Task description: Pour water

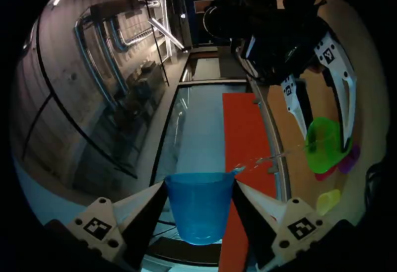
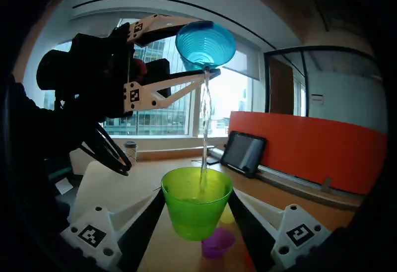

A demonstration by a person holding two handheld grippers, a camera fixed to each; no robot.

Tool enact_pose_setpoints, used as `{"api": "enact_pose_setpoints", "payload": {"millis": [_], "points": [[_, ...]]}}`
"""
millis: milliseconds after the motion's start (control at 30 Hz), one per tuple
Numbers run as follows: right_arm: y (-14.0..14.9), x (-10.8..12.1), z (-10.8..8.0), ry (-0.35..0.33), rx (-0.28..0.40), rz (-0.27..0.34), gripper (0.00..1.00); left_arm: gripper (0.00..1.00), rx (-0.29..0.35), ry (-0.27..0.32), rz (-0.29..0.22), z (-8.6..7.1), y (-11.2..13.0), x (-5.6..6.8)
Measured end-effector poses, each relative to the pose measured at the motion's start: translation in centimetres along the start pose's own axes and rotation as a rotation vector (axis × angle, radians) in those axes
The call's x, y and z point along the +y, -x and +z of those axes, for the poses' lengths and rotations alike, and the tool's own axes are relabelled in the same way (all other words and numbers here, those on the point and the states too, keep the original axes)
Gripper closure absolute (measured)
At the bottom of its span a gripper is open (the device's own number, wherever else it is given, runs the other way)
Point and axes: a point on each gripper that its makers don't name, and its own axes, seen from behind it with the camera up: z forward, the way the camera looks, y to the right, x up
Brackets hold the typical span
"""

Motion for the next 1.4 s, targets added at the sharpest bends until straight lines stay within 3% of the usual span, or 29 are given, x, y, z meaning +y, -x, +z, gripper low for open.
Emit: {"api": "enact_pose_setpoints", "payload": {"millis": [700, 1167, 1400], "points": [[-0.2, 0.2, -0.1, 0.005, 0.008, 0.001, 0.10, 0.13, 0.021, 0.002, 0.113, -0.3, -1.5, 0.7], [-0.2, 0.2, 0.0, 0.009, 0.007, 0.004, 0.10, 0.13, 0.028, 0.011, 0.090, 0.4, -0.9, 0.5], [-0.3, 0.2, 0.0, 0.012, 0.008, 0.005, 0.10, 0.13, 0.011, 0.022, 0.011, 0.7, -0.1, 1.1]]}}
